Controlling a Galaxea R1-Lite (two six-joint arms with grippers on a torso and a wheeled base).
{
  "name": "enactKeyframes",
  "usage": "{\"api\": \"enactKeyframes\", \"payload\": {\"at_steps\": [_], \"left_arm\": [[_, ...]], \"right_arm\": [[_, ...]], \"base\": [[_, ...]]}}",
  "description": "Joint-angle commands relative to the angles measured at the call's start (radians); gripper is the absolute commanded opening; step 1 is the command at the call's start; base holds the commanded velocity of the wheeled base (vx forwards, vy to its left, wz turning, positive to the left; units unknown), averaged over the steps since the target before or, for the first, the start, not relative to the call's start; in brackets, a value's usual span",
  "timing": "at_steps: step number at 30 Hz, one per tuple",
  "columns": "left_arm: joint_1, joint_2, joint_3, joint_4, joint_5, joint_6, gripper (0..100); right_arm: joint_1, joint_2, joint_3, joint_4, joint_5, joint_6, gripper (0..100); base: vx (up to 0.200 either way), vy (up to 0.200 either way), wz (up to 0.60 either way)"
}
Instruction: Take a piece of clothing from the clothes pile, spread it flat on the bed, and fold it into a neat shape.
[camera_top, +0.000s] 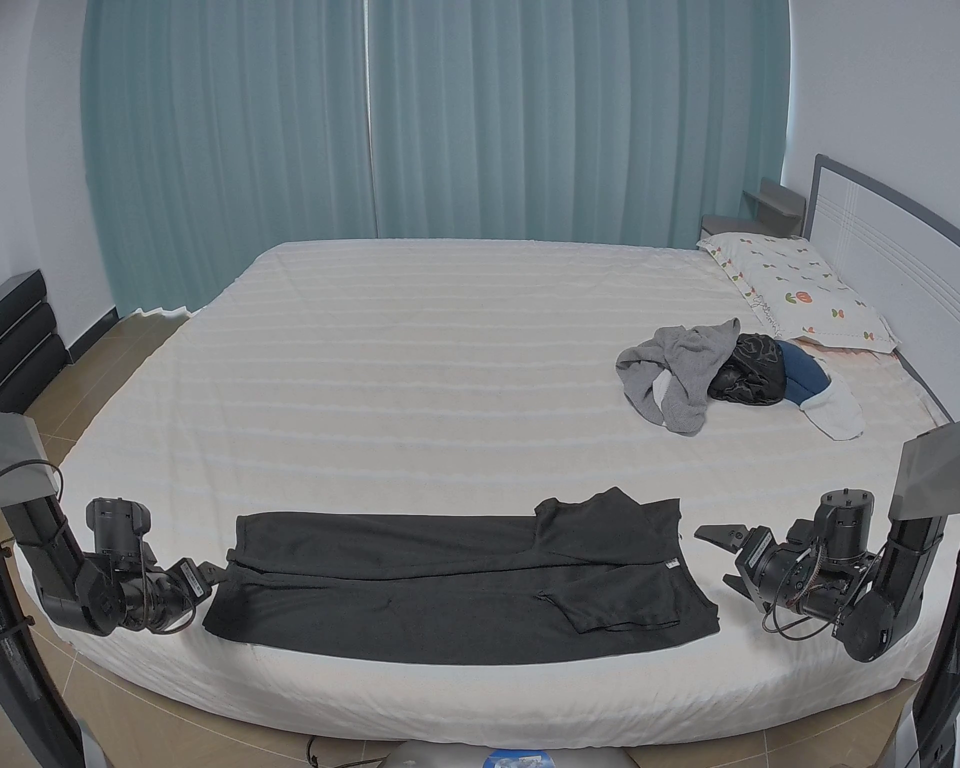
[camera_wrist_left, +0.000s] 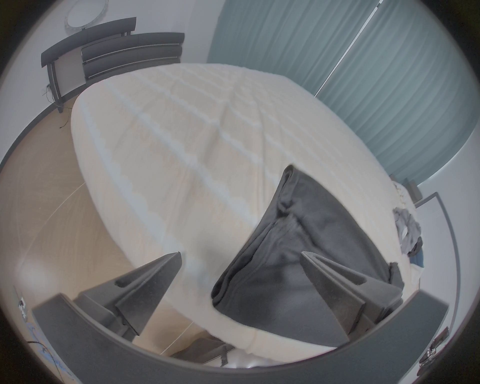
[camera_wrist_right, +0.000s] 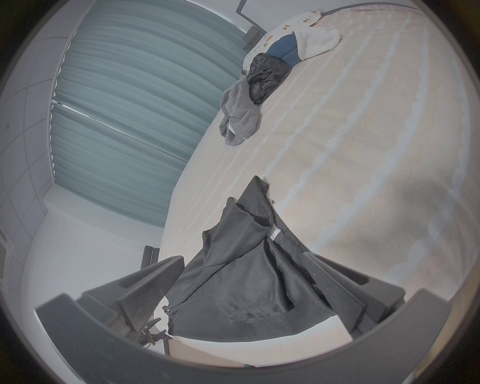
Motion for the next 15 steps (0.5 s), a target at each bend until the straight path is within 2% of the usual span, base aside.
{"api": "enactKeyframes", "payload": {"at_steps": [1, 9, 15], "left_arm": [[-0.003, -0.015, -0.044, 0.002, -0.029, -0.001, 100], [-0.077, 0.022, -0.109, -0.001, -0.061, 0.008, 100], [-0.092, 0.072, -0.119, -0.010, -0.067, 0.120, 100]], "right_arm": [[0.000, -0.001, 0.003, 0.000, 0.000, 0.001, 100], [-0.001, 0.004, 0.001, 0.000, 0.000, -0.001, 100], [-0.001, 0.004, 0.001, 0.000, 0.000, -0.001, 100]], "base": [[0.000, 0.000, 0.00], [0.000, 0.000, 0.00], [0.000, 0.000, 0.00]]}}
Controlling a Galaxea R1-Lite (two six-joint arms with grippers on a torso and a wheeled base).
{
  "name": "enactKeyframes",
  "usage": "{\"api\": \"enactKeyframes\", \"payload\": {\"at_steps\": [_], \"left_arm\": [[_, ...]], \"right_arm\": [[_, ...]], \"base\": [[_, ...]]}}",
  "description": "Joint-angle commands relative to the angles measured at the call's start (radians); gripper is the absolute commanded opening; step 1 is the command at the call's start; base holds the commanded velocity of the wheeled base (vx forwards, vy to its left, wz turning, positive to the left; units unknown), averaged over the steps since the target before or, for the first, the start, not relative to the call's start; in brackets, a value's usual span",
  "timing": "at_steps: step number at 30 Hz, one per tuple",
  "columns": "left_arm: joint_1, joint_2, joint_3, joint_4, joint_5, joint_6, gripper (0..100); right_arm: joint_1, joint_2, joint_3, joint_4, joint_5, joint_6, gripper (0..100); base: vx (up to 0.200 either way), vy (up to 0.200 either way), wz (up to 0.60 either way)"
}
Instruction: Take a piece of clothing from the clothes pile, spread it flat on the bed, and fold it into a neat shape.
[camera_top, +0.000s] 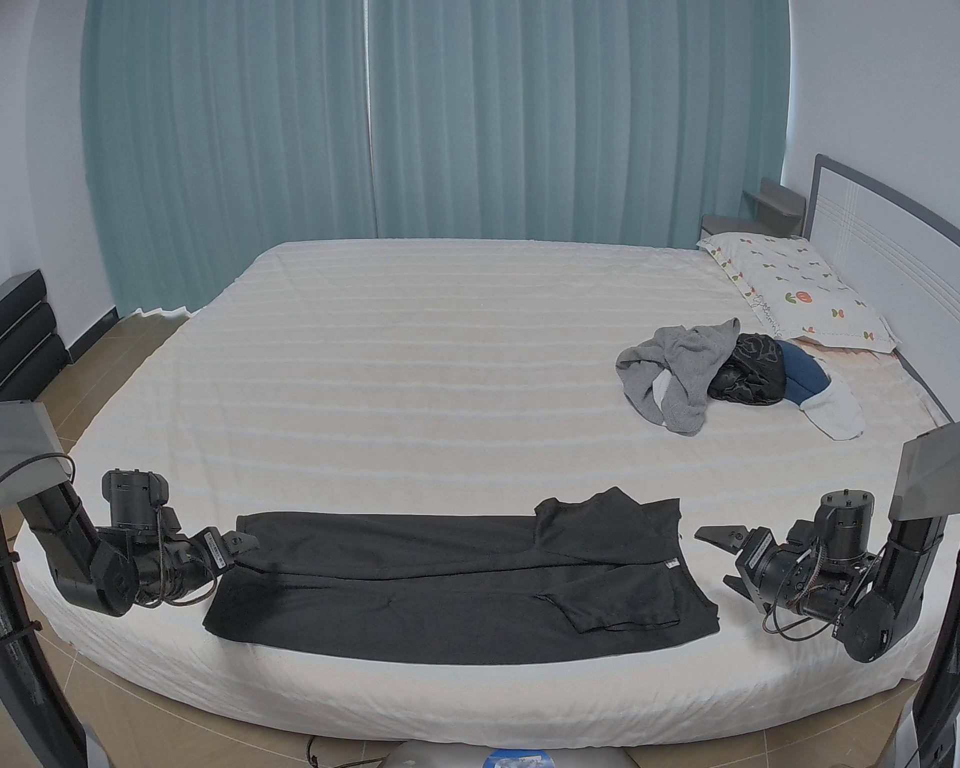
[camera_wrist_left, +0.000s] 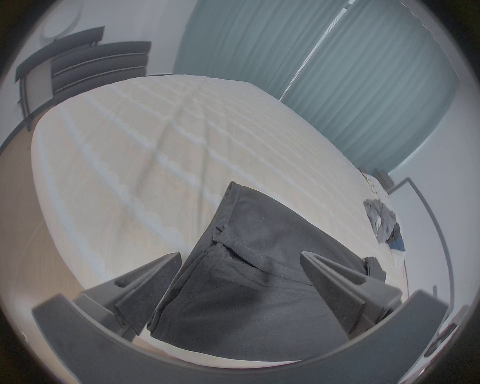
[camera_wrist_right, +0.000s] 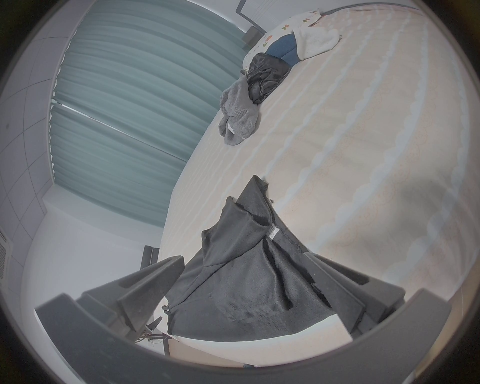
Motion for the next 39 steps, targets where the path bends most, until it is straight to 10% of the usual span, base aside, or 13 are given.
{"api": "enactKeyframes", "payload": {"at_steps": [1, 5, 6, 32, 33, 39], "left_arm": [[-0.010, 0.062, -0.012, -0.007, -0.005, 0.067, 100], [-0.009, 0.069, -0.010, -0.007, -0.041, 0.090, 100], [-0.007, 0.069, -0.012, -0.007, -0.045, 0.096, 0], [0.053, 0.105, -0.075, -0.005, -0.018, 0.070, 0], [0.053, 0.099, -0.068, -0.005, -0.042, 0.063, 100], [0.063, 0.062, -0.042, -0.005, -0.202, 0.070, 100]], "right_arm": [[-0.001, 0.003, 0.000, 0.000, 0.000, 0.000, 100], [-0.005, 0.003, -0.001, 0.000, 0.000, 0.000, 100], [-0.005, 0.003, -0.001, 0.000, 0.000, 0.000, 100], [-0.003, 0.008, -0.001, 0.000, 0.000, 0.000, 100], [-0.003, 0.009, -0.001, 0.000, 0.000, 0.000, 100], [-0.003, 0.011, -0.001, 0.000, 0.000, 0.000, 100]], "base": [[0.000, 0.000, 0.00], [0.000, 0.000, 0.00], [0.000, 0.000, 0.00], [0.000, 0.000, 0.00], [0.000, 0.000, 0.00], [0.000, 0.000, 0.00]]}}
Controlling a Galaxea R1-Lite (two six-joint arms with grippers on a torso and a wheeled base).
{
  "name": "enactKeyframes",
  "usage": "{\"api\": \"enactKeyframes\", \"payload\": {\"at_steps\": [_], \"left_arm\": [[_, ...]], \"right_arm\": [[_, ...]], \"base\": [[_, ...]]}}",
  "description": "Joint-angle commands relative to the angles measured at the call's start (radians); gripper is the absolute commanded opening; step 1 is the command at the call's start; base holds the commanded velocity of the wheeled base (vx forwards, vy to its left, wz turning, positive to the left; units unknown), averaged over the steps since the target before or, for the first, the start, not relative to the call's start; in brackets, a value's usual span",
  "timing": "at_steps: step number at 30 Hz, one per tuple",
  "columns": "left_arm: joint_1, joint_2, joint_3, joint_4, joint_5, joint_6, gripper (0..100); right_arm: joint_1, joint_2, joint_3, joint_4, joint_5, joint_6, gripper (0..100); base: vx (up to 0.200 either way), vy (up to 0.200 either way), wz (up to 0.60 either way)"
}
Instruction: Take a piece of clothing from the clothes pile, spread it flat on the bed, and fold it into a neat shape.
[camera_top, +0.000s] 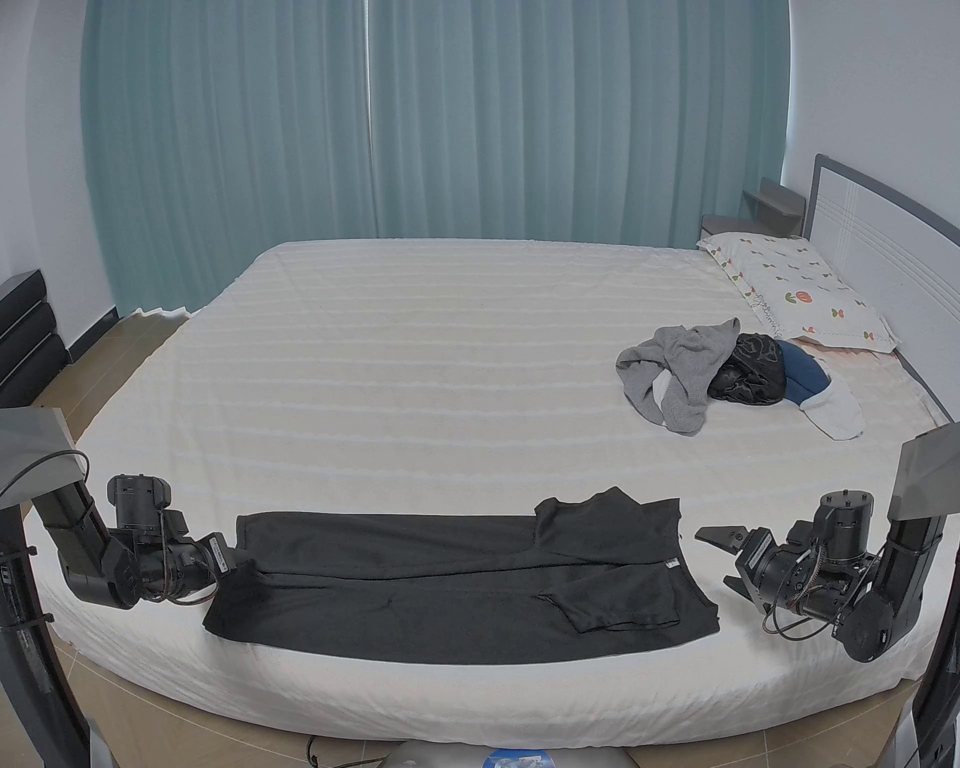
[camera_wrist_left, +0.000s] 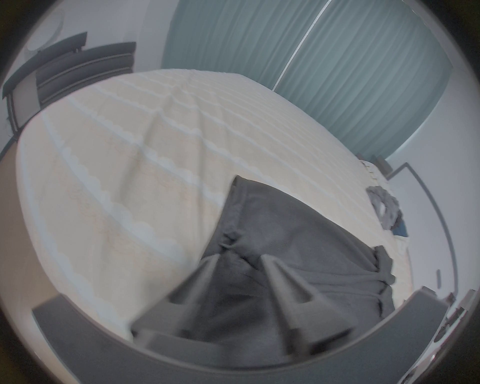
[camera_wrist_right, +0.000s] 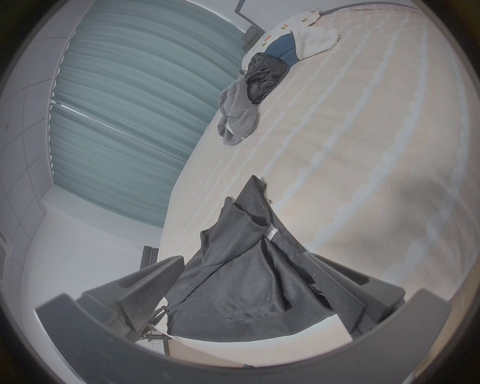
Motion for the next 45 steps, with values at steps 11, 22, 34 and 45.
{"api": "enactKeyframes", "payload": {"at_steps": [11, 22, 34, 45], "left_arm": [[0.012, 0.016, -0.063, 0.008, -0.051, -0.001, 100], [0.015, 0.082, -0.073, -0.002, -0.051, 0.008, 0], [0.067, 0.085, -0.098, -0.002, -0.050, 0.008, 0], [0.055, 0.091, -0.086, -0.002, -0.051, 0.006, 0]], "right_arm": [[0.004, 0.006, 0.000, 0.000, 0.001, 0.000, 100], [0.002, 0.018, -0.003, 0.000, 0.001, 0.000, 100], [0.007, 0.033, -0.009, 0.000, 0.001, -0.002, 100], [0.022, 0.050, -0.029, 0.000, 0.002, -0.006, 100]], "base": [[0.000, 0.000, 0.00], [0.000, 0.000, 0.00], [0.000, 0.000, 0.00], [0.000, 0.000, 0.00]]}}
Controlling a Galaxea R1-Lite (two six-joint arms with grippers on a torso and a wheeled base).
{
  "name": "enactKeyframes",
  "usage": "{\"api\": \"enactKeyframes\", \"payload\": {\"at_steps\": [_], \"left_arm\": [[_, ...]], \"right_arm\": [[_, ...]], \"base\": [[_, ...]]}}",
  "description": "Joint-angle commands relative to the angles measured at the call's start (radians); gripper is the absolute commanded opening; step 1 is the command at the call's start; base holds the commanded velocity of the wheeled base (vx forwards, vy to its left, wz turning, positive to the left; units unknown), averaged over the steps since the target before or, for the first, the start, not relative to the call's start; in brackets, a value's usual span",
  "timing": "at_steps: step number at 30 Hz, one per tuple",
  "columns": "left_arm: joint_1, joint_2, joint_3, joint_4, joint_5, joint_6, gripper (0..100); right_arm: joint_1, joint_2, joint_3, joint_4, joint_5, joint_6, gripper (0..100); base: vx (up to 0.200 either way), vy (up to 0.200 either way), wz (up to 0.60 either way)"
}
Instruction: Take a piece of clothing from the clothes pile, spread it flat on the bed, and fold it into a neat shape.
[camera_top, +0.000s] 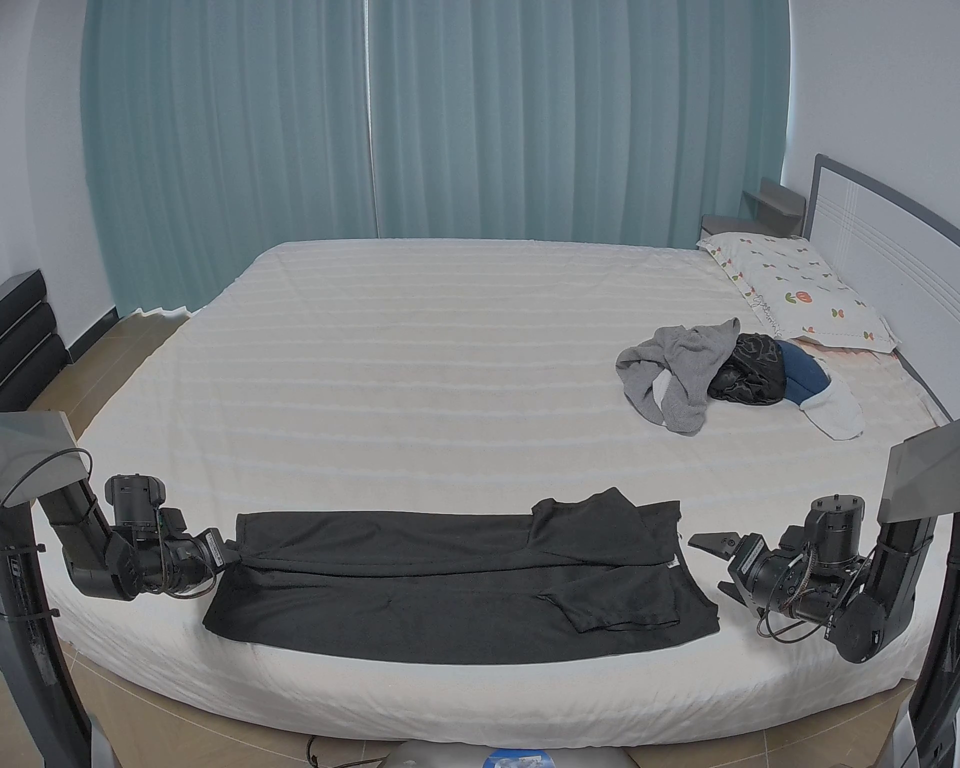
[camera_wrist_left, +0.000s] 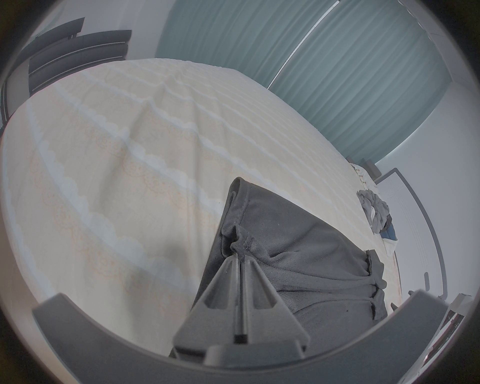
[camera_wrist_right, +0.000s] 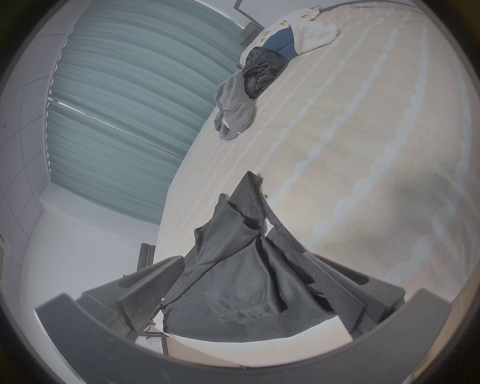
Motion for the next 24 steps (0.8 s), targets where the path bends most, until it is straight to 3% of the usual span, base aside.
{"api": "enactKeyframes", "payload": {"at_steps": [1, 5, 6, 18, 24], "left_arm": [[-0.002, 0.002, 0.002, 0.000, -0.001, -0.001, 0], [-0.007, -0.002, 0.005, 0.000, -0.002, -0.003, 0], [-0.009, -0.004, 0.007, 0.000, -0.002, -0.003, 100], [-0.015, -0.057, 0.065, -0.003, -0.010, -0.015, 100], [-0.015, -0.077, 0.132, -0.107, -0.059, -0.004, 100]], "right_arm": [[0.013, 0.010, -0.007, 0.000, 0.001, 0.000, 100], [0.039, 0.016, -0.015, 0.000, 0.001, 0.000, 100], [0.044, 0.024, -0.015, 0.000, -0.001, 0.000, 100], [0.042, 0.028, -0.009, 0.000, -0.001, 0.000, 100], [0.042, 0.027, -0.006, 0.000, -0.001, 0.000, 100]], "base": [[0.000, 0.000, 0.00], [0.000, 0.000, 0.00], [0.000, 0.000, 0.00], [0.000, 0.000, 0.00], [0.000, 0.000, 0.00]]}}
